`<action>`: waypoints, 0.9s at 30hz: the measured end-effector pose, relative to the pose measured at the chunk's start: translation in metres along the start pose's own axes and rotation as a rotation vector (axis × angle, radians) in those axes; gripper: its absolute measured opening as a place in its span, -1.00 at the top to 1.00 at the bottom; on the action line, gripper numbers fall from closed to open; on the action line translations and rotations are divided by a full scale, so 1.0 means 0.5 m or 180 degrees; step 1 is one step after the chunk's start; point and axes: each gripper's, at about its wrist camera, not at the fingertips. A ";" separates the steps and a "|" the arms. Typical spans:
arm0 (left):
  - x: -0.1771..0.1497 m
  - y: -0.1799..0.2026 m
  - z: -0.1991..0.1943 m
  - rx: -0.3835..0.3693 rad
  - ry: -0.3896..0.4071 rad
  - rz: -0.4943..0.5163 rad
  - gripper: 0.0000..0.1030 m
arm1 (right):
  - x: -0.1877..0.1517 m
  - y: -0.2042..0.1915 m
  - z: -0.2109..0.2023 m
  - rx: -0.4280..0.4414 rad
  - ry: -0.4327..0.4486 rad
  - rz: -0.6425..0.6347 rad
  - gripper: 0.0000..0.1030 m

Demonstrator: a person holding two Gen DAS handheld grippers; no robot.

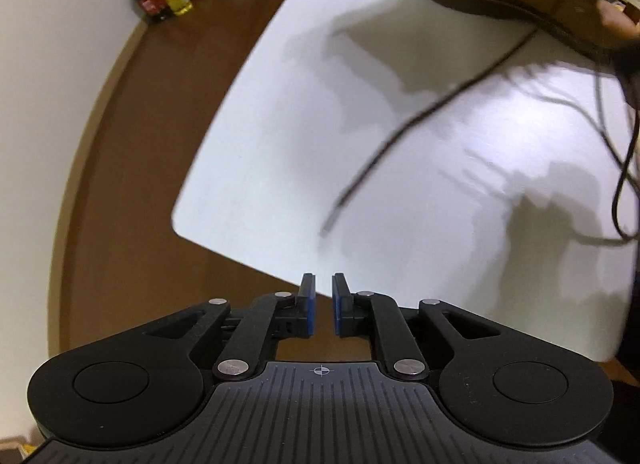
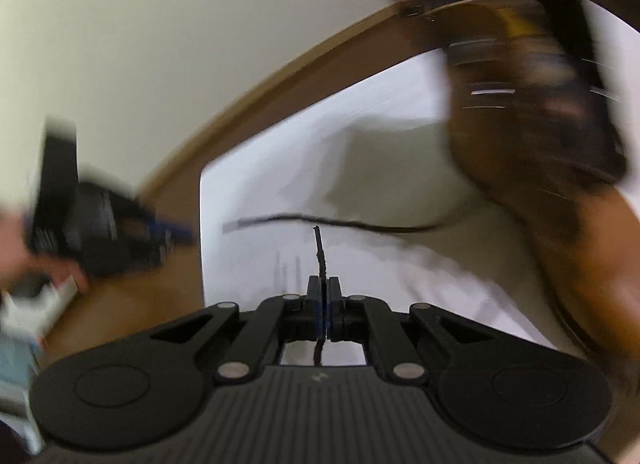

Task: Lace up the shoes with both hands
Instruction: 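Grasp the lace near the boot tongue with the right gripper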

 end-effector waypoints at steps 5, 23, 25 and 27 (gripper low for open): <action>0.075 0.047 -0.137 -0.0579 0.0501 -0.0310 0.80 | 0.005 0.069 -0.143 0.0120 0.0671 0.0666 0.95; 0.332 0.301 -0.304 -0.1082 0.1605 0.0204 0.70 | 0.023 0.254 -0.245 0.1195 0.1154 0.2290 0.94; 0.341 0.314 -0.304 -0.1027 0.1625 0.0232 0.71 | 0.025 0.253 -0.249 0.1238 0.1113 0.2283 0.94; 0.351 0.321 -0.297 -0.1041 0.1591 0.0200 0.88 | 0.026 0.252 -0.255 0.1251 0.1071 0.2260 0.94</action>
Point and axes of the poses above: each gripper's, at about its wrist camera, not at the fingertips, and z roughly the way its jaws point, y to its right, x to its top, and after that the axes turned 15 degrees about x, right-handed
